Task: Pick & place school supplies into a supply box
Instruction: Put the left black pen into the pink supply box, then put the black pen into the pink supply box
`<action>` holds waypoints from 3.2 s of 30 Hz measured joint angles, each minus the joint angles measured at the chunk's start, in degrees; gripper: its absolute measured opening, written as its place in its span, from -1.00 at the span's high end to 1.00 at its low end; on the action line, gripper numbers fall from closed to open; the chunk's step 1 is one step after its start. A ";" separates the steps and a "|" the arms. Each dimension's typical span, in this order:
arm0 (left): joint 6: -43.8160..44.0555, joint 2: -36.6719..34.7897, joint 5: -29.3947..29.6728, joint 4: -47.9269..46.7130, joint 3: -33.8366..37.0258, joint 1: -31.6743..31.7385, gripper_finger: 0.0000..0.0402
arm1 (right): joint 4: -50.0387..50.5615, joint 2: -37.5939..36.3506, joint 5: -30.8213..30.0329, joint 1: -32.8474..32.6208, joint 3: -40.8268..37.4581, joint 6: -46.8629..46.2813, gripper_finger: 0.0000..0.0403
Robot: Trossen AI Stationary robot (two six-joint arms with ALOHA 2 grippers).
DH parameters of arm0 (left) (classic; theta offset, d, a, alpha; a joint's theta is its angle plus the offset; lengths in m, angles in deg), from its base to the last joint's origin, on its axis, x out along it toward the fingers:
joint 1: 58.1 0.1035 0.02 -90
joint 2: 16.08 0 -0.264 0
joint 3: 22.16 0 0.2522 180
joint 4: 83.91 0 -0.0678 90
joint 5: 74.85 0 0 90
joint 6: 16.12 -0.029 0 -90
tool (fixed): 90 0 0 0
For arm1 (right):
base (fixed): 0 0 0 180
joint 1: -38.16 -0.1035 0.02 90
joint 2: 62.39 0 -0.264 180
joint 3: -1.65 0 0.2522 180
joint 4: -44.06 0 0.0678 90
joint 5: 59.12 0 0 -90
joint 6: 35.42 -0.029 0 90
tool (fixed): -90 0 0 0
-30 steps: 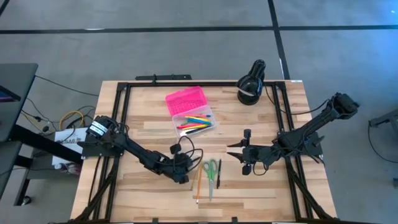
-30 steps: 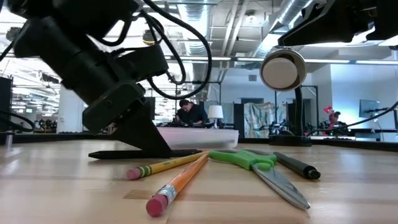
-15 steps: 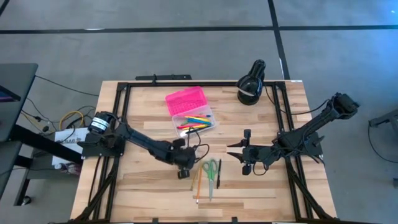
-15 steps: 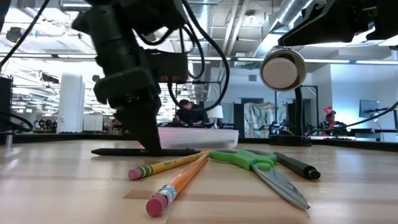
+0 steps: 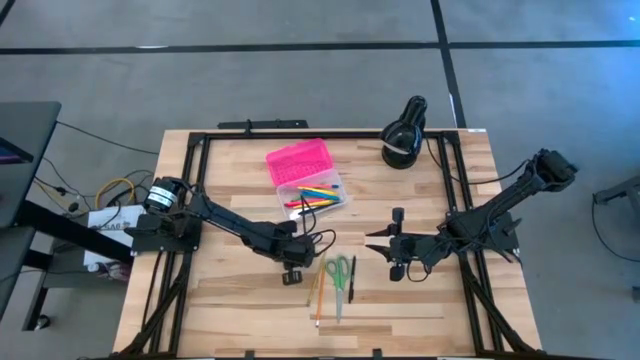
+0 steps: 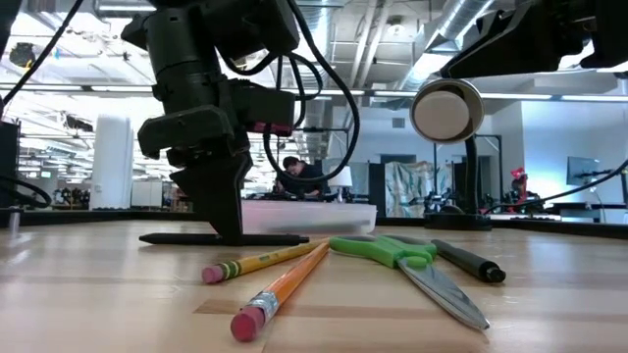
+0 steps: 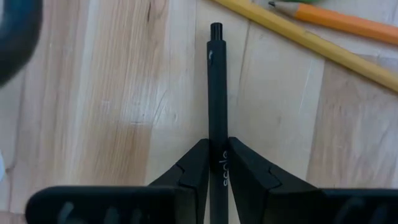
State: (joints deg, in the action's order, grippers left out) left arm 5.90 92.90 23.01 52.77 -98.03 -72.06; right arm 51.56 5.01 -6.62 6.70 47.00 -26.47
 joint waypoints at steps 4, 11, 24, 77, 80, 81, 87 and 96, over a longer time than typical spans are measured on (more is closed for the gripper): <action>0.00 0.00 0.85 -0.04 0.00 -0.45 0.84 | 0.00 0.00 -0.01 -0.01 0.00 -0.02 0.41; 0.02 0.31 3.87 -2.80 -1.83 -1.07 0.88 | 0.00 0.00 -0.02 -0.02 0.00 -0.02 0.41; -1.03 0.79 15.53 -22.11 -12.31 -0.25 0.89 | 0.29 0.00 -0.02 0.00 0.00 -0.02 0.41; -20.34 -2.13 13.98 -12.11 -19.23 21.62 0.09 | 3.44 0.44 -0.04 0.11 0.02 -4.13 0.41; -20.29 -3.87 15.72 -13.40 -19.23 18.94 0.09 | 4.30 0.44 -0.04 0.11 0.02 -6.86 0.41; -20.25 -4.46 16.44 -13.64 -19.23 17.79 0.09 | 4.76 0.44 -0.04 0.11 0.02 -7.95 0.41; -19.67 -9.15 18.96 -10.29 -15.20 8.76 0.09 | 8.38 0.44 0.04 0.00 0.02 -16.51 0.41; -19.76 -19.54 22.21 10.13 4.25 -2.71 0.09 | 9.50 3.00 0.16 0.01 0.08 -24.50 0.41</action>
State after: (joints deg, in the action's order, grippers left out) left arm -13.86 73.36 45.22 62.91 -93.77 -74.77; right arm 61.06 8.01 -6.46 6.71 47.08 -50.97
